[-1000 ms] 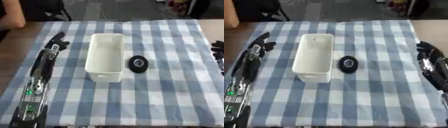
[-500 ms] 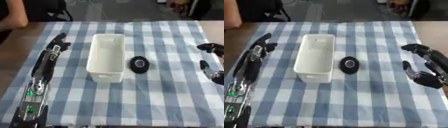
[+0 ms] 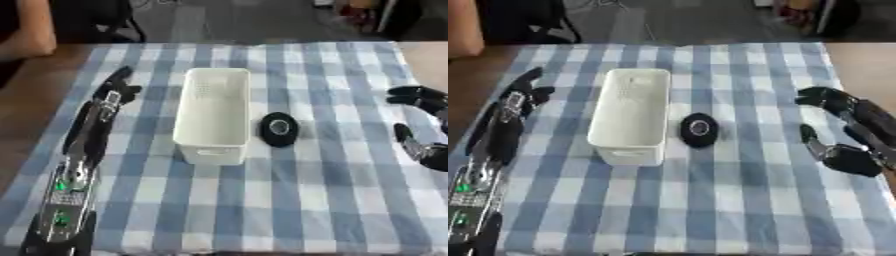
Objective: Pick up objects on the table and place them in the box.
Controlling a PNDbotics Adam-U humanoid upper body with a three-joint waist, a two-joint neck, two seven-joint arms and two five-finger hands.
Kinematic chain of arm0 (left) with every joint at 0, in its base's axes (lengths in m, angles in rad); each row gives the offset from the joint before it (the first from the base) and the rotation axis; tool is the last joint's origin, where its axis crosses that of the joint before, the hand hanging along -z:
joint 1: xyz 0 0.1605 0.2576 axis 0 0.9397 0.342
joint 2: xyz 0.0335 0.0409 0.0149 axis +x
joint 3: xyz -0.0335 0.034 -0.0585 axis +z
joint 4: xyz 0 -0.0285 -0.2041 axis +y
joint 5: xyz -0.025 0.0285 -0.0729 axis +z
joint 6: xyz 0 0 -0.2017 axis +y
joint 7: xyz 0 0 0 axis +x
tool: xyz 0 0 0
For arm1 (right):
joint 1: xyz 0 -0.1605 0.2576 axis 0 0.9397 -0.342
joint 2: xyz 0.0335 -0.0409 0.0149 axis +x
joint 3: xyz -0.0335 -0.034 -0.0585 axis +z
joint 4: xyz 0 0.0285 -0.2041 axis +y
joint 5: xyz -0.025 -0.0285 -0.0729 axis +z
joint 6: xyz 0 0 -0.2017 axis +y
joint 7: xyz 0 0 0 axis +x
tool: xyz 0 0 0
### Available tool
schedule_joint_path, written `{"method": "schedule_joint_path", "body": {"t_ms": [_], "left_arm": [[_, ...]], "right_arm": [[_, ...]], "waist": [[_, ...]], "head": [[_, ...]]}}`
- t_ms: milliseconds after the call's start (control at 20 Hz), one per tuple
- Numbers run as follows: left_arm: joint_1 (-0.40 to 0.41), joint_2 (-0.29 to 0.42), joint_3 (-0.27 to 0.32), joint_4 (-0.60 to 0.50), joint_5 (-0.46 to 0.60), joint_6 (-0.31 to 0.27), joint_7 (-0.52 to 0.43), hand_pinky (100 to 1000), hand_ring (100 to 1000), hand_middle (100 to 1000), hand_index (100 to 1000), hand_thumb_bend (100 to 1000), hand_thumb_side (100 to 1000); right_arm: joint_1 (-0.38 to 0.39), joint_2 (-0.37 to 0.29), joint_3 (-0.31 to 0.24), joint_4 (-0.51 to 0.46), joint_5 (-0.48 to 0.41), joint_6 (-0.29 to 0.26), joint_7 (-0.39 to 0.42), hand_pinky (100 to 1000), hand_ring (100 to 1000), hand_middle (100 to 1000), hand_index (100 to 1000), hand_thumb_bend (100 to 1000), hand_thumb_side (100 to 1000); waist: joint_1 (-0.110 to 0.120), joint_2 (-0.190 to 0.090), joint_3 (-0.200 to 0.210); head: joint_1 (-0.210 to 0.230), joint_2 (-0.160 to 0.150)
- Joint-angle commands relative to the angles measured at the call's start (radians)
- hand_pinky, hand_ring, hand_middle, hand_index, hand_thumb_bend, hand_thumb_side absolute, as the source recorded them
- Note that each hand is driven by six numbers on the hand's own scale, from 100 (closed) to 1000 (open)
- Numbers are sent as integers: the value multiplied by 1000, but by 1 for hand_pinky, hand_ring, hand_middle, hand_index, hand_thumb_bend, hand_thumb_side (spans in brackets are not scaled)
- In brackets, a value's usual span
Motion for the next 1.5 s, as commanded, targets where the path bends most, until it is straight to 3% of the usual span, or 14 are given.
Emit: {"method": "schedule_joint_path", "body": {"t_ms": [50, 700, 1000, 1500], "left_arm": [[-5, 2, -3, -12, 2, -1, -4, 885, 817, 1000, 944, 100, 1000], [-2, 2, -5, -10, 2, 0, -5, 887, 817, 1000, 944, 100, 1000], [0, 2, -9, -5, 2, -1, -9, 888, 817, 1000, 945, 100, 1000], [3, 3, -12, 0, 2, -2, -14, 888, 818, 1000, 945, 100, 1000]], "right_arm": [[-25, -36, 1, -17, 9, -11, -5, 974, 961, 942, 854, 100, 731], [-62, -59, 27, -11, 16, -33, 16, 983, 962, 947, 857, 100, 747], [-145, -78, 90, 27, 23, -77, 60, 978, 961, 949, 854, 100, 760], [-255, -39, 177, 170, 44, -142, 129, 987, 960, 950, 839, 100, 792]], "waist": [[-4, -11, 3], [-6, -12, 6], [-7, -15, 9], [-7, -16, 12]], "head": [[2, 1], [3, 1], [-4, 1], [-12, 1]]}}
